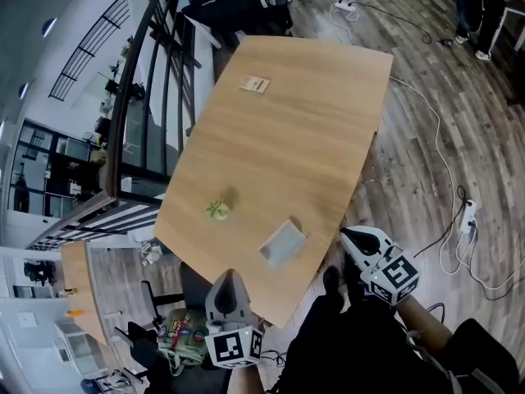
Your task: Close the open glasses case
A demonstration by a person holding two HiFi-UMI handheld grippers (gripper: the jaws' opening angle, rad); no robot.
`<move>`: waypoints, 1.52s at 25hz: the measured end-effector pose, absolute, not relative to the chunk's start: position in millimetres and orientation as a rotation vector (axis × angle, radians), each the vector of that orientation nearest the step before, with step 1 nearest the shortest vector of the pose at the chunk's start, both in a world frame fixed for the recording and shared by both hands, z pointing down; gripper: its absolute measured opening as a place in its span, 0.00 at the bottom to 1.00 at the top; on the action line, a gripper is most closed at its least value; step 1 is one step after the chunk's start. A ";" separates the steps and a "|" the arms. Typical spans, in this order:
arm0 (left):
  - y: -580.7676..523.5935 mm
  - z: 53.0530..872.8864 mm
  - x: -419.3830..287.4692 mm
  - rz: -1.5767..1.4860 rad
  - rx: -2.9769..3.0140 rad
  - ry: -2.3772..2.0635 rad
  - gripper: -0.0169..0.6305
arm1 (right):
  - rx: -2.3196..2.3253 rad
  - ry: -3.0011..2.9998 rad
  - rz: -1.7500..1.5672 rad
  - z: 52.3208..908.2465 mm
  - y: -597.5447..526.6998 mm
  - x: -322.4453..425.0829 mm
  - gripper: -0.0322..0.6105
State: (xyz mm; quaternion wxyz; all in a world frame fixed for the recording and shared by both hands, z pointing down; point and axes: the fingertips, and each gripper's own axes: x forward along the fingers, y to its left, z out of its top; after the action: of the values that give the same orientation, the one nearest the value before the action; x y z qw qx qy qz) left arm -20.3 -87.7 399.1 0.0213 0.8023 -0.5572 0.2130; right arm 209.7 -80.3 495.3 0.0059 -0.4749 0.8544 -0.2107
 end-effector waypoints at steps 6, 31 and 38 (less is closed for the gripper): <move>-98.3 400.9 -16.8 0.645 2.518 -1.718 0.03 | -1.519 2.669 -0.632 495.0 -81.7 210.8 0.07; -112.3 393.8 -152.9 0.295 2.471 -1.818 0.03 | -1.458 2.928 -0.248 419.5 -122.6 76.1 0.07; -118.1 391.1 -163.7 0.278 2.468 -1.828 0.03 | -1.447 2.939 -0.233 421.3 -124.2 64.1 0.07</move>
State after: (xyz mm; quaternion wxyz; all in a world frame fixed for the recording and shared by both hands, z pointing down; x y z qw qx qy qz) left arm -163.7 -118.1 391.1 0.0290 0.8000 -0.5924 0.0901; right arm 64.1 -124.2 421.3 -0.0710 -0.4395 0.8926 -0.0708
